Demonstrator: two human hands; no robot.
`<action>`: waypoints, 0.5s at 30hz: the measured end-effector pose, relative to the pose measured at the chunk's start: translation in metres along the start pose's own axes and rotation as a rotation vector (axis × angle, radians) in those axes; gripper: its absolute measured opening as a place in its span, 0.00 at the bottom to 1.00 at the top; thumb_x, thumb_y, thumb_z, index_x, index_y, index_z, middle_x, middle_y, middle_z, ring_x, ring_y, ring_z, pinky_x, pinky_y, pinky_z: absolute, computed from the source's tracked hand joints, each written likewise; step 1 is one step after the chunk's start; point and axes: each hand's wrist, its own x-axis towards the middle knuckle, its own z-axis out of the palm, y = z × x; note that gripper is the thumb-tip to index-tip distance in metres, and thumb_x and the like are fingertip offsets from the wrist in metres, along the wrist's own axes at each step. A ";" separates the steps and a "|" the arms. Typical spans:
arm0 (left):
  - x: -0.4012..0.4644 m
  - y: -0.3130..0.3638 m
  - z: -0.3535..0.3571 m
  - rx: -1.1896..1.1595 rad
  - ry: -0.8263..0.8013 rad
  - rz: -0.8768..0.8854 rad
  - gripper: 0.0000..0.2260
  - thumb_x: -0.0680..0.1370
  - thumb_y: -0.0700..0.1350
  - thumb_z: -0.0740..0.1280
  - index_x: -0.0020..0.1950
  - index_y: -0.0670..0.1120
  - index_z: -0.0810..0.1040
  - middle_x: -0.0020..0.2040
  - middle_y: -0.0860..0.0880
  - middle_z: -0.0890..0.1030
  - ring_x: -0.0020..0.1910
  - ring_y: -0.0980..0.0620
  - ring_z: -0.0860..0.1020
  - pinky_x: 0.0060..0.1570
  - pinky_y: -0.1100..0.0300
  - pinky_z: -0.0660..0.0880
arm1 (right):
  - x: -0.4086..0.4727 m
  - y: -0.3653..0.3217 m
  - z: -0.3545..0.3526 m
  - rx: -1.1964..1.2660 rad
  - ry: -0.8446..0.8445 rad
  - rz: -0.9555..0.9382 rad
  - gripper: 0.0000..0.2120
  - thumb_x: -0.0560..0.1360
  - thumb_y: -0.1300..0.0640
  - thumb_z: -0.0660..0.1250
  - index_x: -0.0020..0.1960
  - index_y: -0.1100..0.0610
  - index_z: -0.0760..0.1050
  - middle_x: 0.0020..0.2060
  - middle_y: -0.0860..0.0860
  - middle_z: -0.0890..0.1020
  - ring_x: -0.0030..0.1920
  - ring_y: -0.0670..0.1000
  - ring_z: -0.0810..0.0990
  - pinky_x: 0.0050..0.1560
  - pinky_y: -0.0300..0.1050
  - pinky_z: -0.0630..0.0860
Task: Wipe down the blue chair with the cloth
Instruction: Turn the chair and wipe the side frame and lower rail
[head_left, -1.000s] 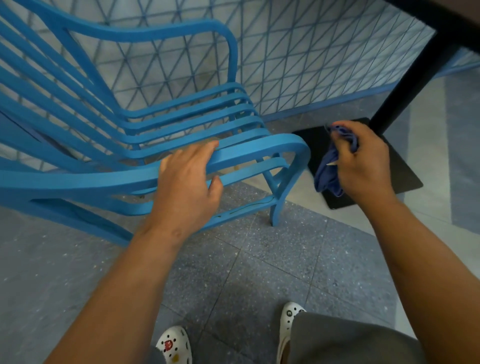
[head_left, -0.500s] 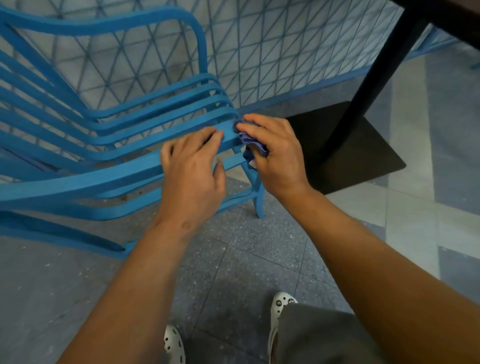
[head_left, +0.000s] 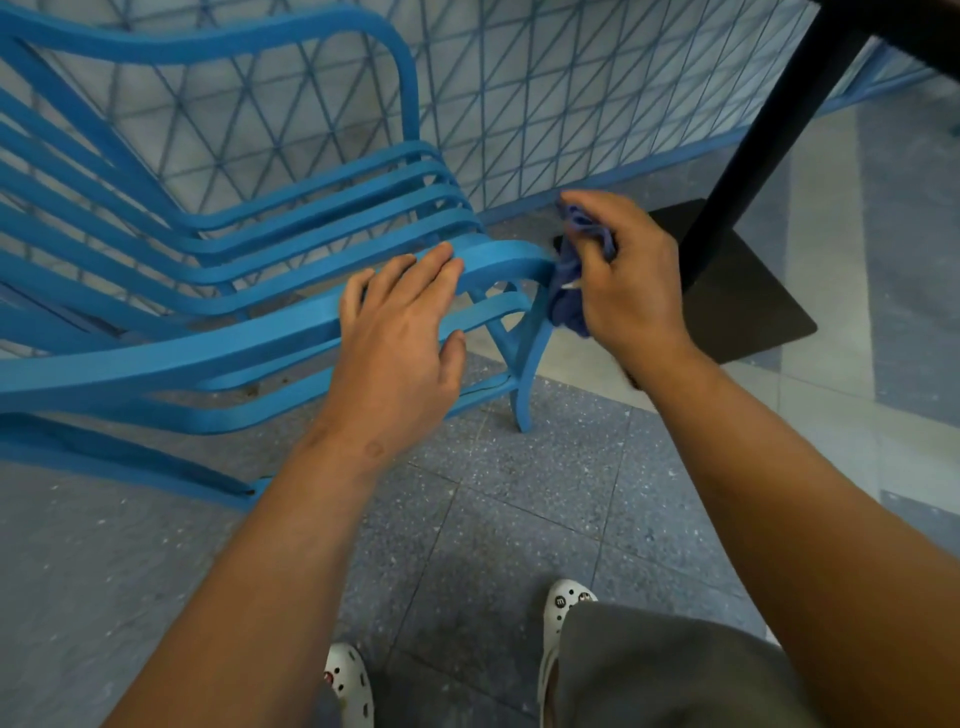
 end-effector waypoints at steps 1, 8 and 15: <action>0.000 0.000 0.000 0.001 -0.006 0.002 0.27 0.80 0.47 0.65 0.79 0.46 0.65 0.79 0.51 0.64 0.77 0.48 0.62 0.77 0.48 0.52 | 0.001 -0.007 0.005 0.006 -0.029 -0.080 0.15 0.79 0.65 0.66 0.64 0.56 0.80 0.59 0.49 0.81 0.59 0.38 0.78 0.63 0.35 0.73; -0.005 -0.003 -0.003 -0.017 -0.041 0.011 0.28 0.81 0.48 0.64 0.81 0.46 0.61 0.81 0.51 0.59 0.80 0.49 0.56 0.80 0.48 0.46 | -0.026 0.034 0.025 -0.037 -0.074 0.039 0.18 0.79 0.66 0.65 0.68 0.57 0.77 0.61 0.51 0.79 0.61 0.47 0.77 0.65 0.36 0.72; -0.008 -0.010 -0.006 -0.049 -0.045 0.030 0.28 0.81 0.49 0.63 0.81 0.47 0.60 0.81 0.52 0.59 0.81 0.51 0.55 0.80 0.48 0.47 | -0.029 0.062 0.014 -0.130 -0.192 0.430 0.18 0.82 0.64 0.62 0.71 0.53 0.75 0.64 0.51 0.80 0.61 0.47 0.78 0.66 0.42 0.74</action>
